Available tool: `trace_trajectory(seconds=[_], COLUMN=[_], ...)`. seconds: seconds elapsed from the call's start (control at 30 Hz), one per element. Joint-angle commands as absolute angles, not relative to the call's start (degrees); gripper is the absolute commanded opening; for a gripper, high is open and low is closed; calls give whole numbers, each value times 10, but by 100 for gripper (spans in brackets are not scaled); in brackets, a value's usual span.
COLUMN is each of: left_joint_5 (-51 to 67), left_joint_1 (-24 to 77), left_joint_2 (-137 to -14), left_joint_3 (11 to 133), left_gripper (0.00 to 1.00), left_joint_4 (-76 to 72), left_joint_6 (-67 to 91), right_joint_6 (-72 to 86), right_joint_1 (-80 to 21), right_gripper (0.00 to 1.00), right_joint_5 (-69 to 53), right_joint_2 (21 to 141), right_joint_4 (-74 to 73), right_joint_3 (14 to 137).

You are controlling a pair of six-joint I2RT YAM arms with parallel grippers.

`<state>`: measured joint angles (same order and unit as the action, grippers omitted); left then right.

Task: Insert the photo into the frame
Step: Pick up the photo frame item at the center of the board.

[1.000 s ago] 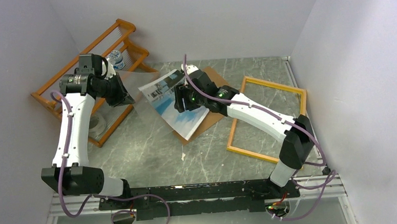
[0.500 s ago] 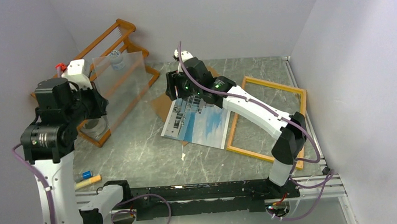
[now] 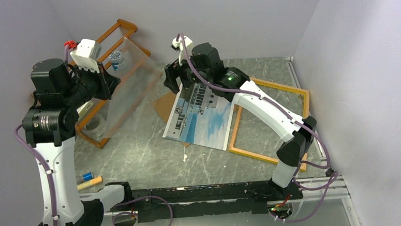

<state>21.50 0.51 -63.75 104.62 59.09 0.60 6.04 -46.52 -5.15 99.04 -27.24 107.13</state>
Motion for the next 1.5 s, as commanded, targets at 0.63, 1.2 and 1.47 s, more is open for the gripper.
trace_trajectory(seconds=[0.63,1.2,1.47], left_joint_5=[526,644,658], left_joint_1=[22,26,27], left_joint_2=[-668,-706,-731], left_joint_3=[1090,1071,1053], left_gripper=[3,3,3], left_joint_4=[512,388,256], left_joint_6=[-83,12,110], right_joint_6=[-124,-66,23], right_joint_1=[-323,-279,-225], right_gripper=[92,76,35], right_joint_5=[-461,-554,-740], right_joint_2=[916,950,919], right_joint_4=[-369,-277,-198], right_joint_3=[1164,1037,955])
